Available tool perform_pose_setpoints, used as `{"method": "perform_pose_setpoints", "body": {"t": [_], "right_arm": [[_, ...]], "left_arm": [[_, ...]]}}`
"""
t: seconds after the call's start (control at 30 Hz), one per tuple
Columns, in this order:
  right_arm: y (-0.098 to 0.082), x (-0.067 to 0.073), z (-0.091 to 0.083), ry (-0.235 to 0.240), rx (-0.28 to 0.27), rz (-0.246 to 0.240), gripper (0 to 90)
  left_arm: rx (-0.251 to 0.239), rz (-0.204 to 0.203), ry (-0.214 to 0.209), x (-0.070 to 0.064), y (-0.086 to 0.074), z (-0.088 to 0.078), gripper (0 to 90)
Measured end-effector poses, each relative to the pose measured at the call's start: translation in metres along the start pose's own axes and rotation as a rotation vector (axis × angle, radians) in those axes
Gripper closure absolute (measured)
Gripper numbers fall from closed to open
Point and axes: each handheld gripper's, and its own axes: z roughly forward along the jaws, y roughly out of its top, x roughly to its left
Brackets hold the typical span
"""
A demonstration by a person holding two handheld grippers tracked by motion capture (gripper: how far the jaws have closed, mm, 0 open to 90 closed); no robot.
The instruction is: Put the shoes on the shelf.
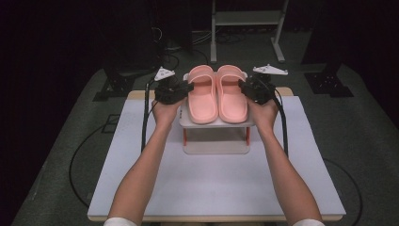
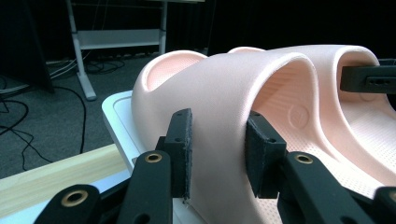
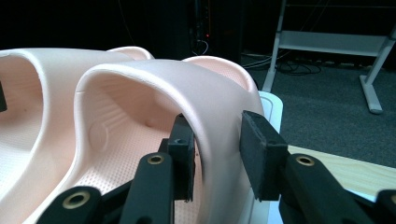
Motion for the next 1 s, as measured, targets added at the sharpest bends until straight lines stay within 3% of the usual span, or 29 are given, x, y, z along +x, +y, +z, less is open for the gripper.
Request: {"method": "perform_pose_setpoints", "body": {"t": [0.23,0.7,1.0], "right_arm": [[-0.001,-0.003,-0.002,0.035,0.002,0.016,59.2],[-0.007,-0.009,-0.022,0.064,-0.017,0.003,51.8],[-0.012,-0.016,-0.033,0.087,-0.031,0.01,49.0]], "left_arm": [[-0.017,-0.014,-0.018,0.0,0.0,-0.002,62.1],[-0.019,0.031,-0.04,-0.011,0.003,-0.016,55.9],[-0.035,0.023,-0.053,-0.012,-0.002,-0.025,54.2]]}}
